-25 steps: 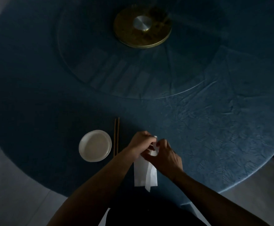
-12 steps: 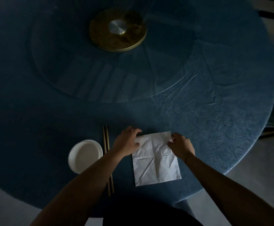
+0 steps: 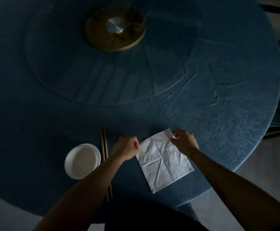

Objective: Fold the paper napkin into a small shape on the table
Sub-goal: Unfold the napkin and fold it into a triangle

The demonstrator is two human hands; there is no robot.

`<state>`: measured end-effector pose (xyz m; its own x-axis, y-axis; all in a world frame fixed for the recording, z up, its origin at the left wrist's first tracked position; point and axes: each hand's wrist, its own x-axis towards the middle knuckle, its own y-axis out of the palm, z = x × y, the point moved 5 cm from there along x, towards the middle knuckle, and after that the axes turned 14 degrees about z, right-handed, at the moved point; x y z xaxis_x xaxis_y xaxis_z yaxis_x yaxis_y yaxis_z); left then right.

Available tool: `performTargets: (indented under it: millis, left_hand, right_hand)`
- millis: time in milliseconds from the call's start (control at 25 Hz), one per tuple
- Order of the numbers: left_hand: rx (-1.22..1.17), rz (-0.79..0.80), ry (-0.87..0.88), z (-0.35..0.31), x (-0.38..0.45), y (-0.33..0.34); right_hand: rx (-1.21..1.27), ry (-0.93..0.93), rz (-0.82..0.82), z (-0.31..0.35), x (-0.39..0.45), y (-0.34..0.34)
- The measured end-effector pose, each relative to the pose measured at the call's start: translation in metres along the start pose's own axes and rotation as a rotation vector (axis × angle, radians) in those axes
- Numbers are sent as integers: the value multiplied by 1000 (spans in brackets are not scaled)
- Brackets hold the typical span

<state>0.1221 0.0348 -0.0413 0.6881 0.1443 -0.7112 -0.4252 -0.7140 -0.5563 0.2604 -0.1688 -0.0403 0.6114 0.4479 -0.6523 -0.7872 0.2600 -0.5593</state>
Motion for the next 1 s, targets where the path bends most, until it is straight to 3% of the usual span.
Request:
performTargets:
  millis: [240,440,640,800,920,1000]
  left_hand:
    - [-36,-43,168,-52,21,-14]
    - [-109,113,319,-98,40,-14]
    - [-42,-19,291,-99,42,-25]
    - [-99,-108,240,-87,44,-38]
    - [-178,-120,194,-74,46,-45]
    - [-248,-46,157,-60,44,-44]
  right_hand:
    - [58,-54,56,0,8,-3]
    - [104,-106,33,-2,5,-11]
    - [90,-70,47,-11,3,-15]
    - [-49,-8,166,-30,4,-20]
    - [-127,14,211,-43,4,-28]
    - [-153,32,194,-48,3,-31]
